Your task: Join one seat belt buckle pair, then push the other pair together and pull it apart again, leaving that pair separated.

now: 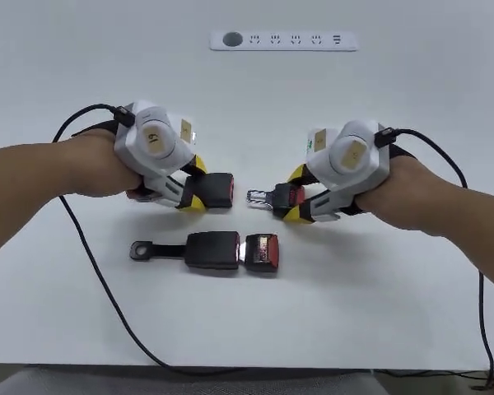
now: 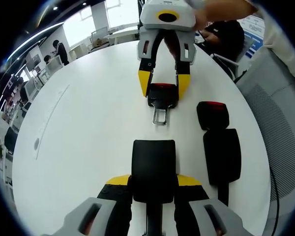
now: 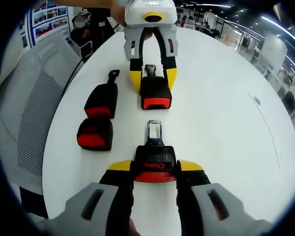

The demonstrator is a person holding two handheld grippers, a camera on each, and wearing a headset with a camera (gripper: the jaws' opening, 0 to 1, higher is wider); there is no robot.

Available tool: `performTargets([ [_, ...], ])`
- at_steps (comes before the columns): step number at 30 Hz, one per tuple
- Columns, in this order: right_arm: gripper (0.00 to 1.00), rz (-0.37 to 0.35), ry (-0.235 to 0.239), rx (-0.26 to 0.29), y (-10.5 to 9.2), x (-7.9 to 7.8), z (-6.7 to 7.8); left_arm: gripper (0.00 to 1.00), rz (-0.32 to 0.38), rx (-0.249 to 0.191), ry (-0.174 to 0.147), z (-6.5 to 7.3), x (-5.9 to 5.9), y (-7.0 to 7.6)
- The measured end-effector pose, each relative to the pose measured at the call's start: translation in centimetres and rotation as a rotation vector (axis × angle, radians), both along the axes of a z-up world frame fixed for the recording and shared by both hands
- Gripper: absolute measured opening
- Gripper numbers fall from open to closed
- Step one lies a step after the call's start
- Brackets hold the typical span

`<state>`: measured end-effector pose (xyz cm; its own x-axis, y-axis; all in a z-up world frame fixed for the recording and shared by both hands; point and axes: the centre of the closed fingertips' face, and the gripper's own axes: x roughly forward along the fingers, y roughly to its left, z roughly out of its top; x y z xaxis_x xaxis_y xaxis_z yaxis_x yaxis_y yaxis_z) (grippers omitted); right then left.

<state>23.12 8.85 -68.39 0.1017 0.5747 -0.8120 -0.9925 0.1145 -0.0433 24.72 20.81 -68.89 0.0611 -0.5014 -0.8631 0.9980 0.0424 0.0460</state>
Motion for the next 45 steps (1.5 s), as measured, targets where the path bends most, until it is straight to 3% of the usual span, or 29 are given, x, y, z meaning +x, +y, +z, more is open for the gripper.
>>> performTargets([
  [14, 0.32, -0.046, -0.002, -0.048, -4.8, 0.3, -0.2, 0.33, -0.014, 0.007, -0.002, 0.0, 0.0, 0.0],
  [16, 0.32, -0.047, -0.001, -0.053, -5.5, 0.7, -0.8, 0.33, -0.018, 0.009, -0.004, 0.0, 0.0, 0.0],
  [18, 0.32, -0.043, 0.0, -0.06, -5.8, 0.3, -0.3, 0.33, -0.017, 0.005, -0.004, 0.0, 0.0, 0.0],
  [21, 0.33, -0.028, 0.007, -0.084, -6.9, 0.4, -1.3, 0.33, -0.018, 0.003, -0.005, 0.0, 0.1, 0.1],
  [34, 0.34, -0.022, 0.038, -0.121, -7.6, 0.2, -0.8, 0.33, -0.009, 0.022, -0.01, 0.0, -0.1, -0.1],
  [38, 0.42, -0.048, 0.031, -0.138, -7.7, 0.8, -0.4, 0.37, 0.018, 0.044, -0.018, 0.1, 0.1, -0.3],
  [39, 0.42, -0.041, 0.037, -0.142, -7.9, 0.9, -1.0, 0.4, 0.032, 0.041, -0.015, 0.2, 0.0, -0.4],
  [42, 0.46, -0.059, 0.031, -0.166, -8.3, 0.4, -0.7, 0.51, 0.073, 0.015, -0.028, 1.1, -0.1, -0.9],
  [43, 0.45, -0.059, 0.03, -0.162, -8.4, 0.4, -0.7, 0.51, 0.098, -0.018, -0.022, 1.7, -0.3, -1.3],
  [44, 0.46, -0.061, 0.026, -0.154, -8.4, 0.3, -0.3, 0.51, 0.125, -0.06, -0.018, 2.7, -0.5, -1.8],
  [45, 0.47, -0.076, 0.031, -0.136, -8.3, -0.4, 0.7, 0.51, 0.128, -0.061, -0.026, 2.7, -0.6, -1.6],
])
